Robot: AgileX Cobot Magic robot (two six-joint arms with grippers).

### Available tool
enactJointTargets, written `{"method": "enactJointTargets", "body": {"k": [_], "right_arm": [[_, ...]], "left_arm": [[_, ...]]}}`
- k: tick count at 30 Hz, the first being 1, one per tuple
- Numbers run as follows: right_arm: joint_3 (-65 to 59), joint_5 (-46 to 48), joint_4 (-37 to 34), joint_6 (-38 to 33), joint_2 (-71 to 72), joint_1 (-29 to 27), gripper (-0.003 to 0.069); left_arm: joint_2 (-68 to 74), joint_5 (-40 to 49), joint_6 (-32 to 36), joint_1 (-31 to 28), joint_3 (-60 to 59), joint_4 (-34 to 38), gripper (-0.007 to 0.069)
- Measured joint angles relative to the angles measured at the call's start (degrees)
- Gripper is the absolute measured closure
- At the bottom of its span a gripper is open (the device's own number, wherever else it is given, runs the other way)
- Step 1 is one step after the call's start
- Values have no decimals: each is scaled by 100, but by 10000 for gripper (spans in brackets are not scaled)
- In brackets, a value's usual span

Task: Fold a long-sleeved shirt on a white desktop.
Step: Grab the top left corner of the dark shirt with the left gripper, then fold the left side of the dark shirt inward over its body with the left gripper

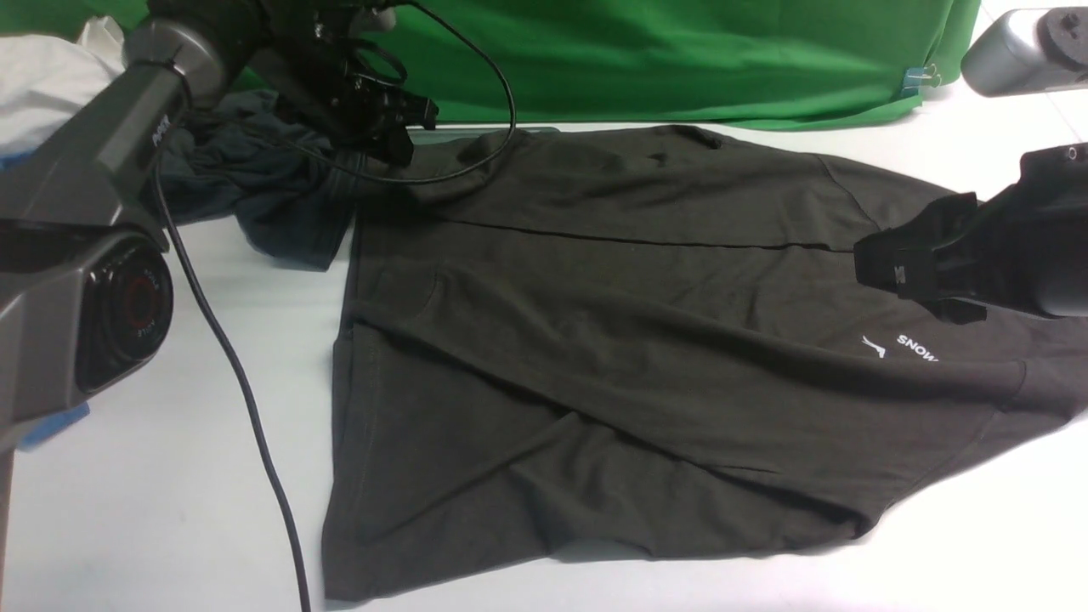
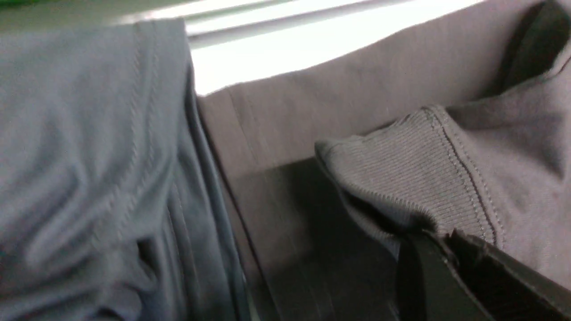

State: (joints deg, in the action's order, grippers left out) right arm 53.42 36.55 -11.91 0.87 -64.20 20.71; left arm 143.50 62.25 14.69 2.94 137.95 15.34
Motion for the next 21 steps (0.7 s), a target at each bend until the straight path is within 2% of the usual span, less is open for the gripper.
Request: {"method": "enactJointTargets", "body": {"k": [7,12,21], "right_arm": [[0,0,0,0,0,0,310],[0,-7,0,-16,0,0,310],[0,-122,0,-87,0,0,310]], "left_arm": [[-343,499,0,0,0,-100,580],[-1055,699,-113,0,-31,-471,580],[-2101,755,-153,0,-1286,-484,580]]}}
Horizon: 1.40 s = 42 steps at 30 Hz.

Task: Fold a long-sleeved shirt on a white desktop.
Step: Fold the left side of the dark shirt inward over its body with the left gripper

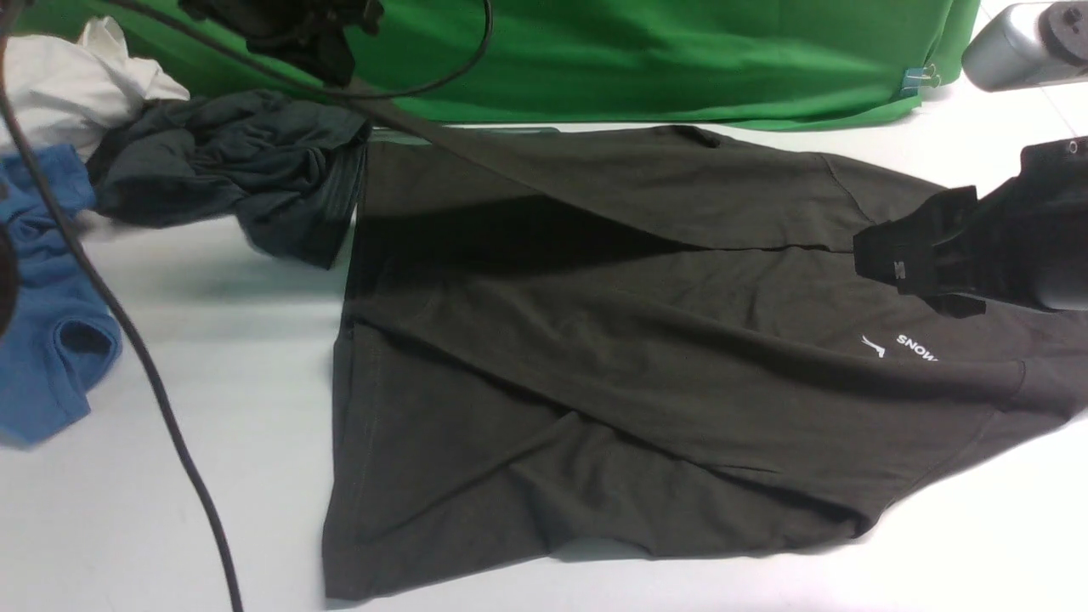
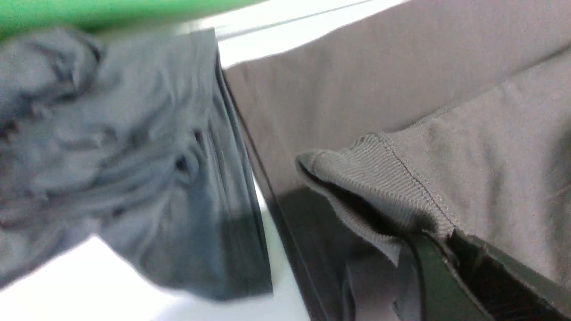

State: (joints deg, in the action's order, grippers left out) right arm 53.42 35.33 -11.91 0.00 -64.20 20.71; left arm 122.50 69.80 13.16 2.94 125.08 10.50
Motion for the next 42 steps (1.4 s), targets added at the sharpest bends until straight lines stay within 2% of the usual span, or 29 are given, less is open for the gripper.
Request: {"method": "enactJointTargets", "body": {"k": [7,24,28,33,38,42], "right_arm": [[0,-132,0,-42,0,0,310],[0,-267,0,-168,0,0,310],[0,-267,0,-168,0,0,310],[0,-278,0,-168,0,0,310],[0,-408,0,-169,0,0,310],[0,-476,0,-169,0,0,310]], "left_arm": [[-70,7,-19,0,-878,136,580],[-855,-7,-27,6,-1253,412,580],[-858,-41,-27,6,-2034,452,580],[-604,-607,-27,10,-3109,490,580],[-192,-580,-284,10,-3438,484,543],[-141,-433,-324,10,-3449,471,471]]}}
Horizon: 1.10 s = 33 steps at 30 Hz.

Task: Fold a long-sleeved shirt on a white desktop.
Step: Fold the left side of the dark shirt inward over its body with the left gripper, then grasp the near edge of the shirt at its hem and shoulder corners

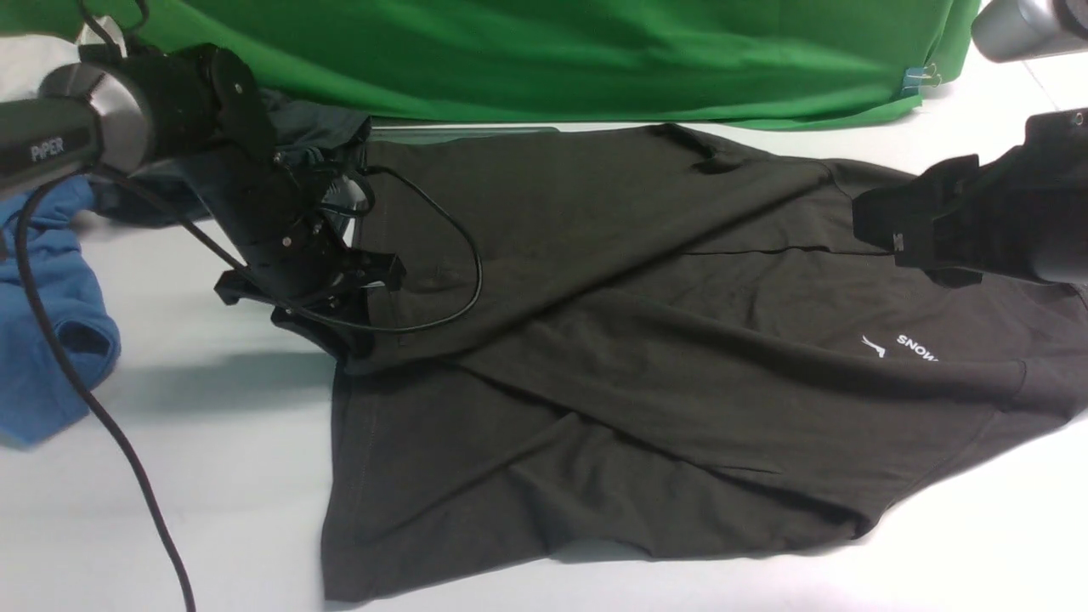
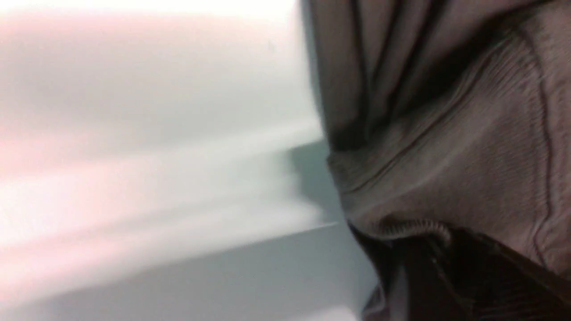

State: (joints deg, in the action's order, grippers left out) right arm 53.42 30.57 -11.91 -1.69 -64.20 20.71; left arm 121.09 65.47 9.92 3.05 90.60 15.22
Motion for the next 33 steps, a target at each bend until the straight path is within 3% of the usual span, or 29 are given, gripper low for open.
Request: {"method": "enactJointTargets", "body": {"k": [5,13,19,26,33], "right_arm": [[0,-35,-2,0,0,0,310],[0,-64,-2,0,0,0,310],[0,-89,-2,0,0,0,310],[0,-276,-2,0,0,0,310],[0,-414,-2,0,0,0,310]], "left_arm": [[-228,275,-7,0,0,-80,266],[-1316,361,-172,0,-858,-35,69],[-2305,4,-344,0,-2653,62,47],[-2971,-1204,-159,0,-4971,1097,46],[-2772,-1476,583,-12,-5255,2169,90]]}}
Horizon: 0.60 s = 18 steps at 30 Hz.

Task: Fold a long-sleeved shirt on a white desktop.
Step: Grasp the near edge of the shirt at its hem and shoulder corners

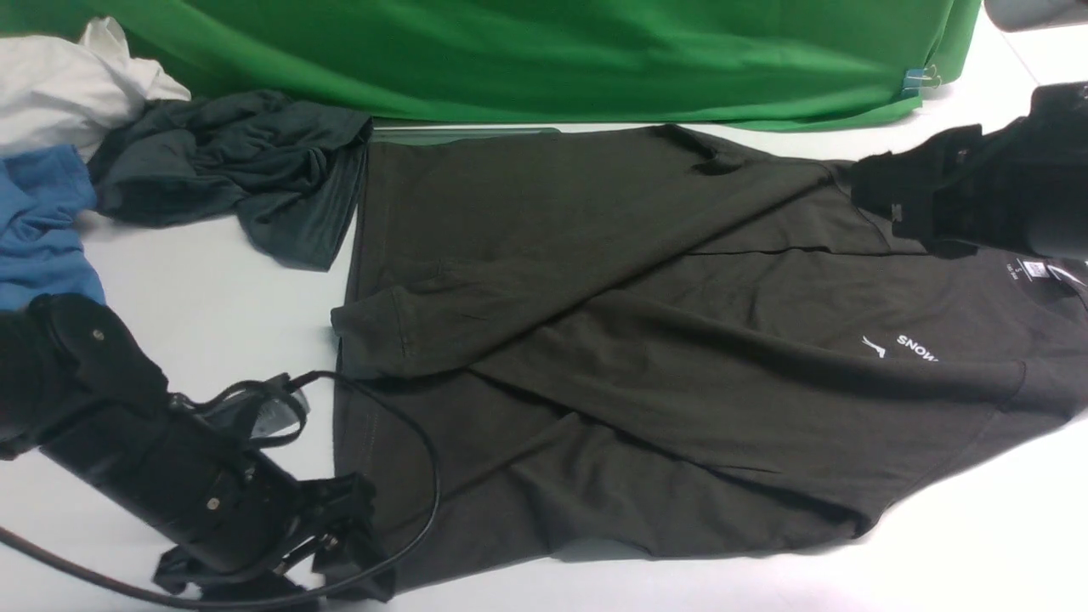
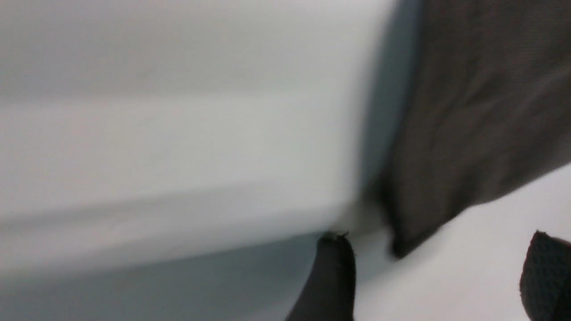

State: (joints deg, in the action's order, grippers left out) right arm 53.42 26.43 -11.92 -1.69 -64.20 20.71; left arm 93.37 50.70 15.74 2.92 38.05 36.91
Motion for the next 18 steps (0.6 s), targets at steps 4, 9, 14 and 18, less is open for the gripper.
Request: {"method": "enactJointTargets", "body": {"k": [4,9,14,18], "right_arm": [[0,12,0,0,0,0,310],[0,177,-4,0,0,0,310],[-66,451,-4,-5,0,0,310],[-375,520,-4,-18,0,0,310]], "left_arm": [[213,-11,180,-13,4,351,202],[251,-121,205,-19,4,119,414],[206,-183,131,-8,66,-139,590],[-74,-495,-8,10,66,-548,596]]}}
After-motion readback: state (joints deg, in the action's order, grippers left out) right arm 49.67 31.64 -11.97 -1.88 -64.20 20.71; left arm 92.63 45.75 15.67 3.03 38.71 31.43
